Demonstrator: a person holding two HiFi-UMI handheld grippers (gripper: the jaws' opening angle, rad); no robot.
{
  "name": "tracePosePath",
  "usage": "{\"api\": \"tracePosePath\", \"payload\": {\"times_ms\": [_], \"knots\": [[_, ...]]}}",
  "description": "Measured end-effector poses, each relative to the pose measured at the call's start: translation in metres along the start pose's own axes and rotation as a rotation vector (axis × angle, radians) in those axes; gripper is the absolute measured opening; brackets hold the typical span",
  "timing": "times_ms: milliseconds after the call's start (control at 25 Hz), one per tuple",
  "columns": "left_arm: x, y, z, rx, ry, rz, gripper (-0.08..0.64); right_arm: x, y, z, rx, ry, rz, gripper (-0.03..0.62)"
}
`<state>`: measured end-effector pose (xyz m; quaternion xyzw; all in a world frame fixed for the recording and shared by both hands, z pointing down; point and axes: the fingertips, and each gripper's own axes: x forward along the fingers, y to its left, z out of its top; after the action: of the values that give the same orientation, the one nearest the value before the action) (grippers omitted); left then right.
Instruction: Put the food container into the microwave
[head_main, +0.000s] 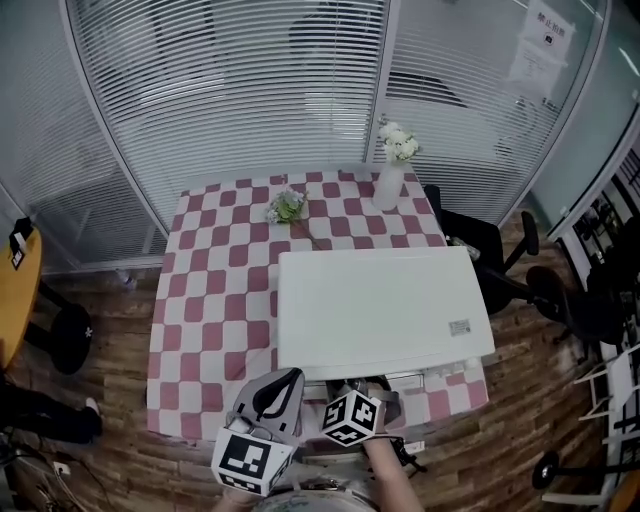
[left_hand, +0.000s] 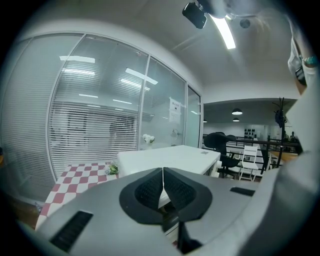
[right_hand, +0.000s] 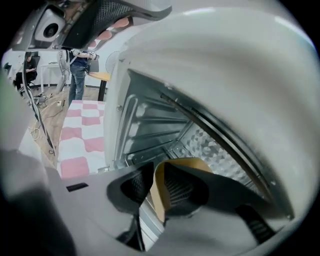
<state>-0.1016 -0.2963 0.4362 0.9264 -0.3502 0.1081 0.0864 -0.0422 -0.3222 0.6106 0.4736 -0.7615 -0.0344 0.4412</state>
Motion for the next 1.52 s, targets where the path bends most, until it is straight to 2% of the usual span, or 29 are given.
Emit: {"api": "tracePosePath", "payload": {"times_ms": [480, 840, 1160, 1320, 1520], "knots": [[0.009, -0.023, 0.001, 0.008, 0.009, 0.003, 0.014, -0.033, -0.005, -0.017, 0.047, -0.032, 0.009, 0.058], [0.023, -0.054, -0.008, 0.018, 0.036, -0.016, 0.014, -0.069, -0.014, -0.042, 0.227, -0.077, 0.059, 0.043], [0.037, -0.076, -0.013, 0.027, 0.057, -0.033, 0.014, -0.088, -0.02, -0.068, 0.288, -0.06, 0.08, -0.003], [0.044, -0.086, -0.018, 0.036, 0.073, -0.047, 0.014, -0.097, -0.021, -0.075, 0.324, -0.064, 0.097, -0.006], [0.052, -0.1, -0.025, 0.047, 0.093, -0.07, 0.014, -0.117, -0.032, -0.065, 0.451, -0.145, 0.12, -0.006]]}}
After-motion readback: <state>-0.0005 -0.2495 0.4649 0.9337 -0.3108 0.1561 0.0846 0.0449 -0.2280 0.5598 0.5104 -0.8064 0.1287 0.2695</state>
